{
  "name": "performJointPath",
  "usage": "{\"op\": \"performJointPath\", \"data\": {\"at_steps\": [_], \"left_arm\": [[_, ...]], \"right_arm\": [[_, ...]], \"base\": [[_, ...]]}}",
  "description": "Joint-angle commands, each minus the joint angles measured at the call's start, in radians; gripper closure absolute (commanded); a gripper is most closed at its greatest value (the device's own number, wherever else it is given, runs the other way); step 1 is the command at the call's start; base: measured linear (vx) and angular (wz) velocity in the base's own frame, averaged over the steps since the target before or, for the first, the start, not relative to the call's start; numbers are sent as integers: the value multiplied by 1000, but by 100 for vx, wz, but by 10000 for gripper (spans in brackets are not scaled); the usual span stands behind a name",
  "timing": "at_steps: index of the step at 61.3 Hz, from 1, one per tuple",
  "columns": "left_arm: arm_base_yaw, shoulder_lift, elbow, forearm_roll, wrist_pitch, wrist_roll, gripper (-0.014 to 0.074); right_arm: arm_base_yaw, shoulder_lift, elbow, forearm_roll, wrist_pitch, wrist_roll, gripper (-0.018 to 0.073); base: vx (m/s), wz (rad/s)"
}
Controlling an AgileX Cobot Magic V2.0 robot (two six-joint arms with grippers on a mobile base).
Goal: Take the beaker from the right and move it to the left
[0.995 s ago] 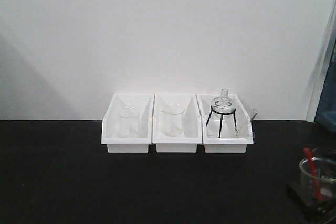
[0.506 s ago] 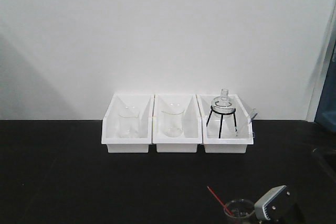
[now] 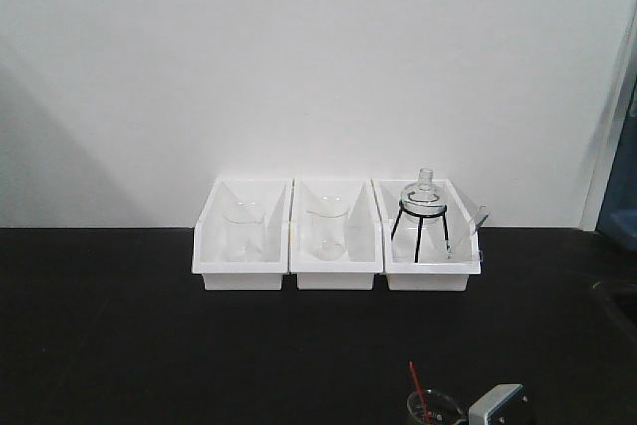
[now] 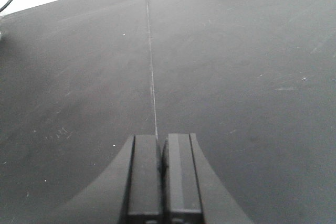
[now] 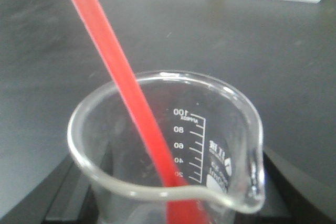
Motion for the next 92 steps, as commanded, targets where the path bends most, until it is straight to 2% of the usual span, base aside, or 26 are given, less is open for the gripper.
{"op": "performJointPath", "data": {"at_steps": [1,92], "left_arm": [[-6,-6,19,0,-76,-1,603],[-6,-6,19,0,-76,-1,603]], "right_arm": [[0,-10,-32,11,-23,0,563],[0,-10,-32,11,-23,0,563]], "base": [[0,0],[0,0]]}}
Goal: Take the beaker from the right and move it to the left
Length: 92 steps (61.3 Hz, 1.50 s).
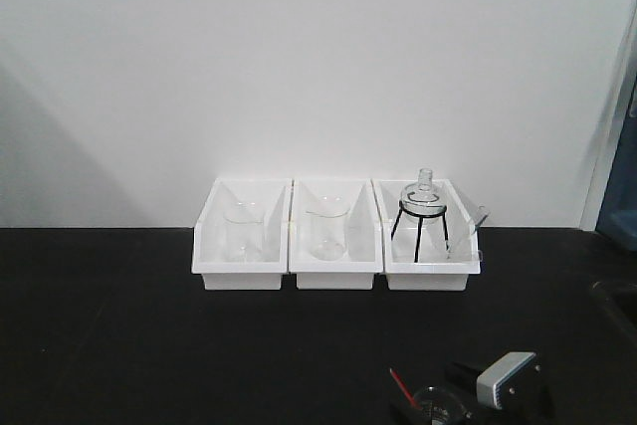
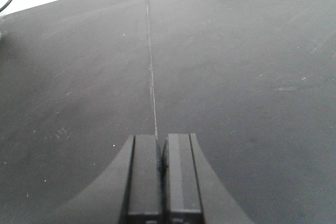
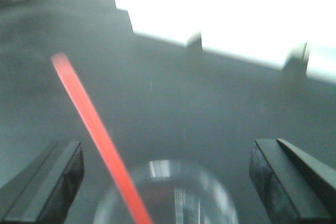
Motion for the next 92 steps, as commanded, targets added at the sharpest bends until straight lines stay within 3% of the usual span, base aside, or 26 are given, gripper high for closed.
{"op": "performJointPath", "data": {"at_steps": [1,92], "left_arm": [[-6,-6,19,0,-76,-1,603],[-6,-6,19,0,-76,-1,603]], "right_arm": [[0,-10,-32,11,-23,0,563],[0,-10,-32,11,-23,0,563]], "base": [[0,0],[0,0]]}}
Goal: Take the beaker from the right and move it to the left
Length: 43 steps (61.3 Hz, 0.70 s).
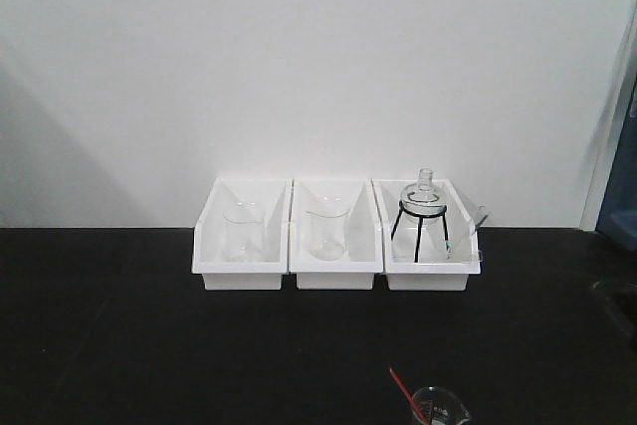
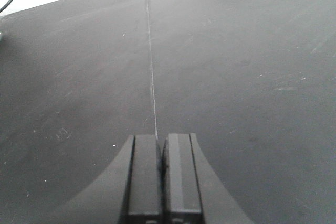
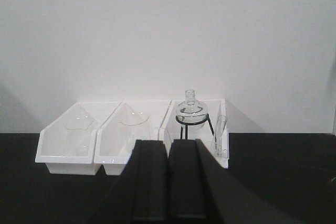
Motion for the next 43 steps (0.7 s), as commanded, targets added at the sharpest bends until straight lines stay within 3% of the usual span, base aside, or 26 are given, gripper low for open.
{"op": "performJointPath", "data": {"at_steps": [1,43], "left_arm": [[-6,-6,19,0,-76,-1,603],[-6,-6,19,0,-76,-1,603]], "right_arm": [[0,-10,-32,11,-23,0,563],[0,-10,-32,11,-23,0,563]], "base": [[0,0],[0,0]]}}
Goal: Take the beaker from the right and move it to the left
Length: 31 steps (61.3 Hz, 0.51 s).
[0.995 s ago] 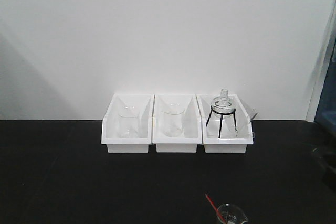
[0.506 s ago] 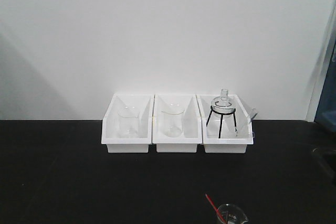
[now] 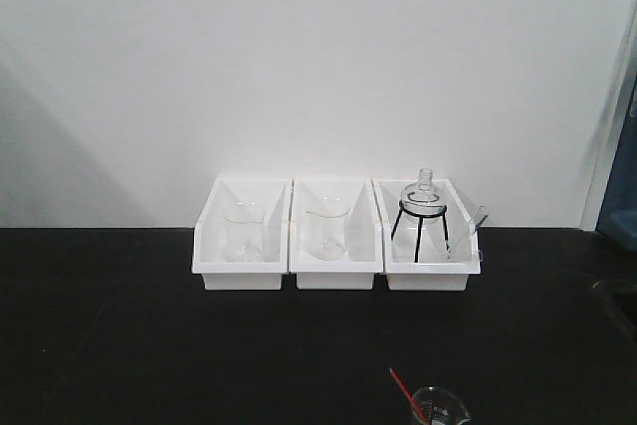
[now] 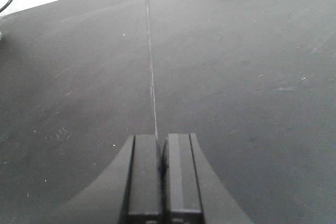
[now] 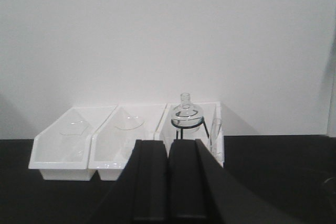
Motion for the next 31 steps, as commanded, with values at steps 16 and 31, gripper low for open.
{"op": "performJointPath", "data": {"at_steps": [16,31], "left_arm": [[-6,-6,19,0,-76,-1,603],[-6,-6,19,0,-76,-1,603]], "right_arm": [[0,-10,-32,11,-23,0,563],[0,-10,-32,11,-23,0,563]], "base": [[0,0],[0,0]]}}
